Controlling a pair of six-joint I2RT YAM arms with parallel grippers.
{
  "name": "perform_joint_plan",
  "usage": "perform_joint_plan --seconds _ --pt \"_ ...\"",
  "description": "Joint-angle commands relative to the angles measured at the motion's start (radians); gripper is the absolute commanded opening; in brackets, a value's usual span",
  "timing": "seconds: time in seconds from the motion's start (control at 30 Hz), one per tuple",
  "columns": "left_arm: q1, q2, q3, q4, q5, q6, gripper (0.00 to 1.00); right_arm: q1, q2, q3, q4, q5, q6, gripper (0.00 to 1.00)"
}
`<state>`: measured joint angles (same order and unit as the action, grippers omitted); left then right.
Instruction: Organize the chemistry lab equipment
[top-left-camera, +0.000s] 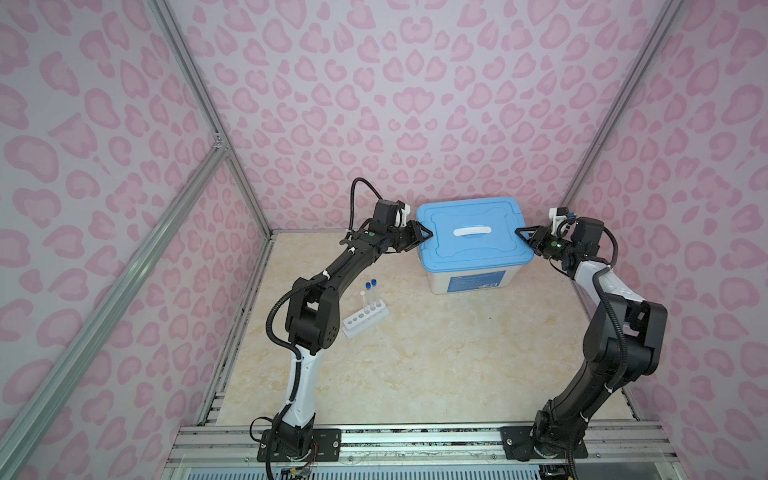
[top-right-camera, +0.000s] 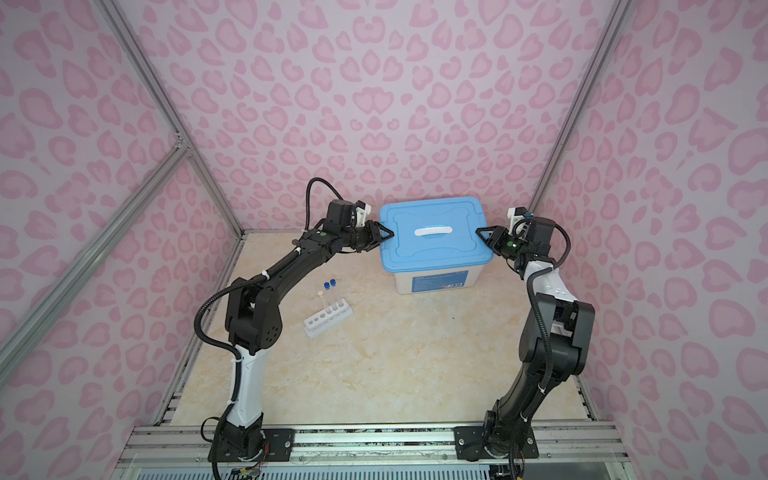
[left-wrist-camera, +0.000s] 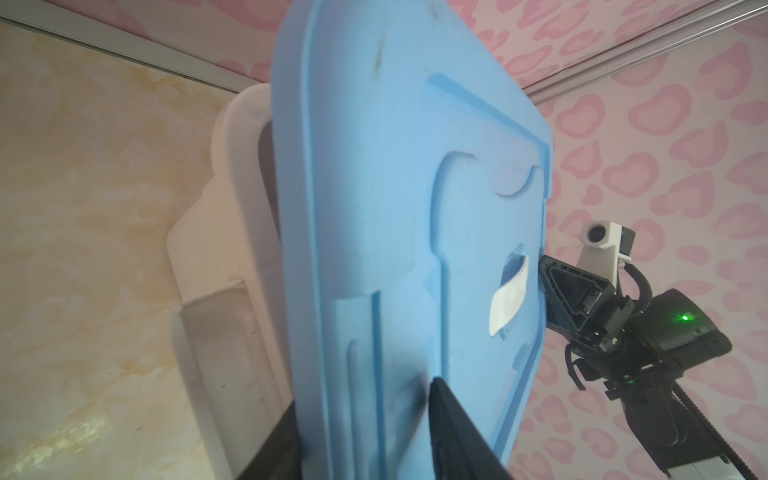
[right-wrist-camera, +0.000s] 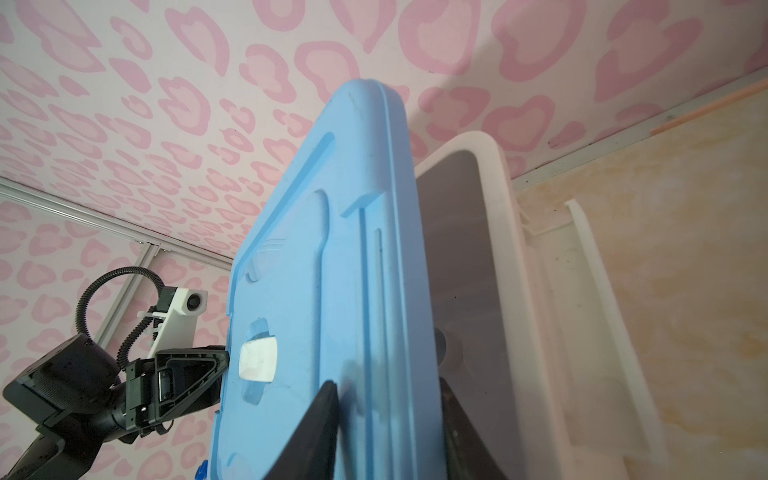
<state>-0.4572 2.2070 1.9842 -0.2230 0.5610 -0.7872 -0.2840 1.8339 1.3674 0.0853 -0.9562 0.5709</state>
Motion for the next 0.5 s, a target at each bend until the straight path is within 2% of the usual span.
perform_joint_plan --seconds 0.0,0.47 --pt "-0.004 0.005 -0.001 0.033 0.023 -0.010 0.45 0.002 0.014 0.016 -0.016 0.008 -0.020 0.37" --pt "-0.012 0.016 -0.007 0.043 0.030 -0.024 0.45 0.003 0.045 0.072 -0.088 0.036 -0.074 0.38"
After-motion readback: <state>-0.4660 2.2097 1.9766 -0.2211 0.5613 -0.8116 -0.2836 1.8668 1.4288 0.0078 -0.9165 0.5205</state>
